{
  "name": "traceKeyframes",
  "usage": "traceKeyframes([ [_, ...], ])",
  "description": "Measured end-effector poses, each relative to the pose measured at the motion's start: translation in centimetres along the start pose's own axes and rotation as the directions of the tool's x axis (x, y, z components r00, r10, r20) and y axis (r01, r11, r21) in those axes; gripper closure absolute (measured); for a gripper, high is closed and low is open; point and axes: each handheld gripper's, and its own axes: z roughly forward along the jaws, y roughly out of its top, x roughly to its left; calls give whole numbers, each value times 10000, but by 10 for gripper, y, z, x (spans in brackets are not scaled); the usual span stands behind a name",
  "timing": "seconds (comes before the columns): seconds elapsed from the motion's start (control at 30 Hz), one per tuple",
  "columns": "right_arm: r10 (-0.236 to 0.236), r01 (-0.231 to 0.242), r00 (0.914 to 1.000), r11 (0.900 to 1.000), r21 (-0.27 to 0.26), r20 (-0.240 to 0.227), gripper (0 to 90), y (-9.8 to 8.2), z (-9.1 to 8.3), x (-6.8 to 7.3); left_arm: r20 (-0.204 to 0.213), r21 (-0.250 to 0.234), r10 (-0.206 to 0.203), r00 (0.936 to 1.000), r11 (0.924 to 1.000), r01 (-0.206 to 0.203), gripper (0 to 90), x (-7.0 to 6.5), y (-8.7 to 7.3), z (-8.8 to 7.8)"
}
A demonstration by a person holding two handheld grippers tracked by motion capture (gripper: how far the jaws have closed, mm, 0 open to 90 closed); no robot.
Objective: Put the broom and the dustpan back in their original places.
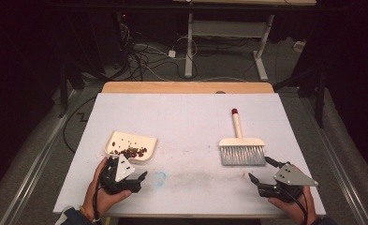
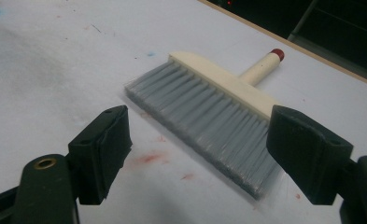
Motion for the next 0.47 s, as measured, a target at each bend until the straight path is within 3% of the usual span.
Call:
traceKeyframes([
  [0.27, -147, 147, 9999, 9999, -5, 19, 221, 1, 0, 1, -21, 23, -84, 10000, 10000, 84, 187, 1, 1, 2],
  [0.47, 45, -46, 9999, 10000, -52, -141, 220, 2, 2, -2, -57, 88, -53, 10000, 9999, 53, 187, 1, 1, 2],
])
